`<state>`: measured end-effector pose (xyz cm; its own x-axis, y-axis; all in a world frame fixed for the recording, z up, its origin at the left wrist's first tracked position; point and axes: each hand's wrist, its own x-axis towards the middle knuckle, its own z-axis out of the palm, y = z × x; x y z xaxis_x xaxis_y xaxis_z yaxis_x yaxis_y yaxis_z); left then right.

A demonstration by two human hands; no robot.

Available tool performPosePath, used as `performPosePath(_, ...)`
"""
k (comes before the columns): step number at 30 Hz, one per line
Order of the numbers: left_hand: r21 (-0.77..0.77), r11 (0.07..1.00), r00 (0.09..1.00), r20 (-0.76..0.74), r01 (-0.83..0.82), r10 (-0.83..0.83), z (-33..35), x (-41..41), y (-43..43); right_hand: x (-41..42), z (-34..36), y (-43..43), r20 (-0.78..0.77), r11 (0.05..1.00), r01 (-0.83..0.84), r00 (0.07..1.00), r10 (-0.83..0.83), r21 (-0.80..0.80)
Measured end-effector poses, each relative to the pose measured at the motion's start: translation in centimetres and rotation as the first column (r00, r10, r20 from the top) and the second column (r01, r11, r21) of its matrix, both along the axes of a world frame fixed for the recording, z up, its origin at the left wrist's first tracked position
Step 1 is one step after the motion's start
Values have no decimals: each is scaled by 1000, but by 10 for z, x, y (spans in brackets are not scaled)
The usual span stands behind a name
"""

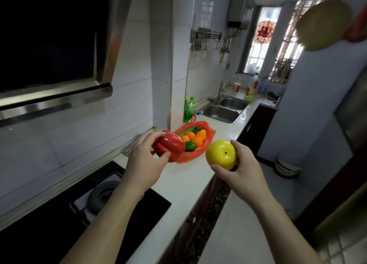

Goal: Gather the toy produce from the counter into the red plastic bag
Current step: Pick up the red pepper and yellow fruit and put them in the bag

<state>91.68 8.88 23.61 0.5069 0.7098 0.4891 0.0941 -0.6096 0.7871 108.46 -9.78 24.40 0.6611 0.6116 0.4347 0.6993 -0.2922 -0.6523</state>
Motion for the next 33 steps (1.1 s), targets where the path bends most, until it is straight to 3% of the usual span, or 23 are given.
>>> performPosePath(12, 30, 1000, 994, -105, 7, -3, -15, 115, 30, 111, -20, 22, -25, 999, 42, 999, -43, -29)
performPosePath(22, 53, 984, 979, -108, -168, 173, -18, 235, 31, 255, -25, 55, -41, 990, -135, 990, 133, -29)
performPosePath(33, 43, 947, 933, -164, -318, 321, -34, 283, 91, 321, -37, 146, -48, 952, -303, 953, 300, -48)
